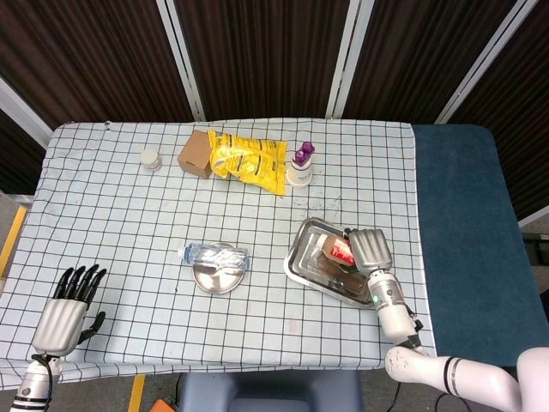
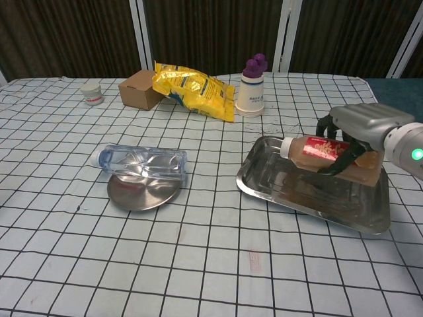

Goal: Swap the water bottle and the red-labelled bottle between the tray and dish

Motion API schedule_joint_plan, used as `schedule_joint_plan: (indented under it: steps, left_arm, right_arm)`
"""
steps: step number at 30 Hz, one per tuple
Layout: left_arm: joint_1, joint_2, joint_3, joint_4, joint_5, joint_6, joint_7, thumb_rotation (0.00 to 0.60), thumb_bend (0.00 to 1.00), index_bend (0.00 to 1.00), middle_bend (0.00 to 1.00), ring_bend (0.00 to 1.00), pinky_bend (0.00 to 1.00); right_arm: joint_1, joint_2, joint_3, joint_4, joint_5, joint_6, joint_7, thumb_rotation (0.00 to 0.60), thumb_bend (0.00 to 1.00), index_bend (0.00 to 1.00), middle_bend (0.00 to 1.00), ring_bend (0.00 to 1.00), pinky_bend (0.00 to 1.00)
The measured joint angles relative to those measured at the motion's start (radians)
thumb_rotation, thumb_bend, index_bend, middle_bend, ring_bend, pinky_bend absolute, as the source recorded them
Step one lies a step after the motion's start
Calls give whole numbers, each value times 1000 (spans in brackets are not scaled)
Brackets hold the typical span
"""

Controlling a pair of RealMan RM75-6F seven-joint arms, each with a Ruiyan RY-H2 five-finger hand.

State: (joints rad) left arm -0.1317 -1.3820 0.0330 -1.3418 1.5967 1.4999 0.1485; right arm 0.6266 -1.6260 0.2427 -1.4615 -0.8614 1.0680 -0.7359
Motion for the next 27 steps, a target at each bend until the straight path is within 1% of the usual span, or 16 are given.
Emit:
schedule_joint_plan:
  steps: [1, 2, 3, 4, 6, 7, 10, 12, 15, 16, 18, 21, 22, 24, 25, 27]
  left_arm:
    - [-1, 0, 0, 2, 2, -1, -4, 600, 386, 0, 23, 0, 58]
    - [-2, 1, 0, 3, 4, -1, -9, 600, 386, 0, 20, 0, 57]
    - [-2, 2, -1, 5, 5, 1, -15, 600, 386, 0, 15, 0, 58]
    - [-2, 4, -3, 7, 6, 6, -22, 600, 386, 0, 14, 0, 57]
    - [1, 7, -7, 9, 7, 16, -32, 600, 386, 0, 13, 0, 57]
    - [4, 10, -9, 9, 6, 23, -37, 600, 386, 0, 13, 0, 57]
    - [11, 18, -12, 5, 7, 37, -44, 600, 385, 0, 12, 0, 58]
    - [14, 22, -13, -1, 8, 41, -44, 600, 386, 0, 9, 0, 58]
    - [20, 30, -14, -13, 7, 49, -43, 600, 386, 0, 3, 0, 58]
    - [22, 35, -14, -20, 6, 53, -44, 600, 386, 0, 2, 0, 59]
    - [28, 43, -17, -33, 2, 58, -43, 600, 386, 0, 1, 0, 59]
    - [37, 53, -22, -52, -5, 73, -31, 600, 388, 0, 0, 0, 58]
    - [40, 55, -24, -57, -4, 82, -25, 600, 389, 0, 0, 0, 58]
    - [44, 57, -24, -63, 5, 95, -19, 600, 389, 0, 0, 0, 58]
    - [46, 58, -22, -65, 15, 101, -15, 600, 389, 0, 0, 0, 57]
    - [49, 59, -18, -68, 32, 111, -7, 600, 389, 0, 0, 0, 55]
  right_arm:
    - [3, -7, -5, 23, -1, -16, 26, 600, 403, 223, 383, 377, 414]
    - [5, -10, -11, 34, 0, -28, 40, 600, 397, 125, 314, 312, 343]
    - [6, -10, -15, 38, 3, -37, 45, 600, 370, 19, 201, 199, 231]
    - [8, -4, -20, 36, 12, -46, 44, 600, 333, 0, 112, 106, 151]
    - [11, 13, -26, 18, 33, -62, 37, 600, 280, 0, 29, 27, 90]
    - [11, 28, -30, -1, 43, -69, 35, 600, 254, 0, 5, 4, 72]
    - [5, 78, -40, -67, 45, -71, 41, 600, 217, 0, 0, 0, 47]
    - [-4, 117, -48, -119, 36, -64, 50, 600, 213, 0, 0, 0, 32]
    - [-36, 201, -66, -225, -14, -28, 78, 600, 212, 0, 0, 0, 3]
    - [-57, 236, -77, -267, -52, 0, 92, 600, 212, 0, 0, 0, 0]
    - [-96, 289, -100, -315, -127, 56, 115, 600, 212, 0, 0, 0, 0]
    - [-184, 374, -158, -363, -292, 182, 166, 600, 212, 0, 0, 0, 0]
    - [-228, 403, -188, -370, -366, 242, 191, 600, 212, 0, 0, 0, 0]
    - [-303, 439, -238, -363, -475, 341, 227, 600, 212, 0, 0, 0, 0]
    - [-360, 456, -271, -346, -536, 408, 253, 600, 212, 0, 0, 0, 0]
    - [-447, 470, -312, -302, -600, 502, 304, 600, 212, 0, 0, 0, 0]
